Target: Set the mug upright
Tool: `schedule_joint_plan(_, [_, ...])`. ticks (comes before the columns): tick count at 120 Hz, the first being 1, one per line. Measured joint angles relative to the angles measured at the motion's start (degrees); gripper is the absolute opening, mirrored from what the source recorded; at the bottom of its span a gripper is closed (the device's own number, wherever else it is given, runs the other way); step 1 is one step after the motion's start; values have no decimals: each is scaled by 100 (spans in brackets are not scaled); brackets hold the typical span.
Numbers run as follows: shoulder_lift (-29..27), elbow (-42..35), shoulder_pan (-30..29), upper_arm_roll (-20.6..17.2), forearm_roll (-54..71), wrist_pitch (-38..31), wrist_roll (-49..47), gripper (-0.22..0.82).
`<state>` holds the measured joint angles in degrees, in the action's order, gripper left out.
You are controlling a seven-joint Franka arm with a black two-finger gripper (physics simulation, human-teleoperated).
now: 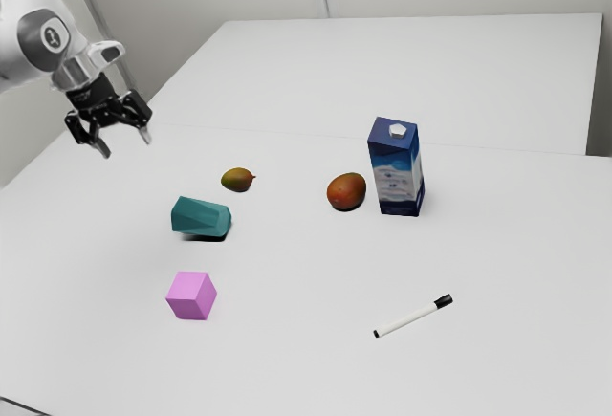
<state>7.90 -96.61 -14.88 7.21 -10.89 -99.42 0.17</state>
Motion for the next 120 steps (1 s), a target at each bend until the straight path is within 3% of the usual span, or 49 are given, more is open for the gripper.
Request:
schedule_joint_plan(22, [751,31,-510,0,-715,-19,435,60])
schedule_joint_plan(48, [1402,232,-688,-2,-1276,-51,955,60])
schedule_joint_plan(120, [2028,271,-691,-85,-2640,-465,1789,60])
